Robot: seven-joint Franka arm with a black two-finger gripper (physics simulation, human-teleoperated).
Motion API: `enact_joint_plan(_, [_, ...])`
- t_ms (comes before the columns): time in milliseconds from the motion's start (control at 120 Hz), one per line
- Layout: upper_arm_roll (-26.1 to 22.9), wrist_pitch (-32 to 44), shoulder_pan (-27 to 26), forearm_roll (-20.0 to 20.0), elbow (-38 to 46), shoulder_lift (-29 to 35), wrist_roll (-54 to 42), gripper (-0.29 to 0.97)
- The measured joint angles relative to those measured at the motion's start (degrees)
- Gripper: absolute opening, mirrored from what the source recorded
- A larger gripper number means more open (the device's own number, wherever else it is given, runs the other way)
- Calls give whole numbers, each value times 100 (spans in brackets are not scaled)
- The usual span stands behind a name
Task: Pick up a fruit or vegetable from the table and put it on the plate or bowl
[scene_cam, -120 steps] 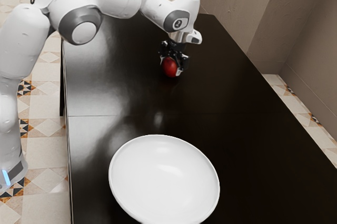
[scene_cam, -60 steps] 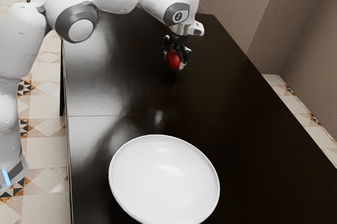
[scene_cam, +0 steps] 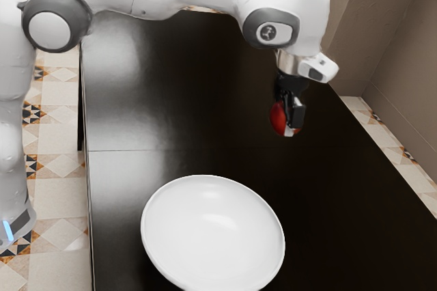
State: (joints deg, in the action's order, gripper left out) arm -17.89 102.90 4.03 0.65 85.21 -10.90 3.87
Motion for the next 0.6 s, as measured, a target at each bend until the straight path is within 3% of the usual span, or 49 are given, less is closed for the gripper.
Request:
enact_joint_plan(58, [-398,-122,-299,130,44,53,-7,53])
enact_joint_plan(142, [-600,-351,-810,255,202,326,-18,53])
enact_joint_plan(258, [-1050,-513,-1061,211,1408,1345,-37,52])
enact_joint_plan(325, [-1122,-513,-1360,109,1766,1600,-51,52])
enact_joint_plan(533, [-1110,-270,-867,-6,1866,1234,-88,53])
enact_joint_plan(600, [-1107,-214,-694,-18,1857,1194,-99,62])
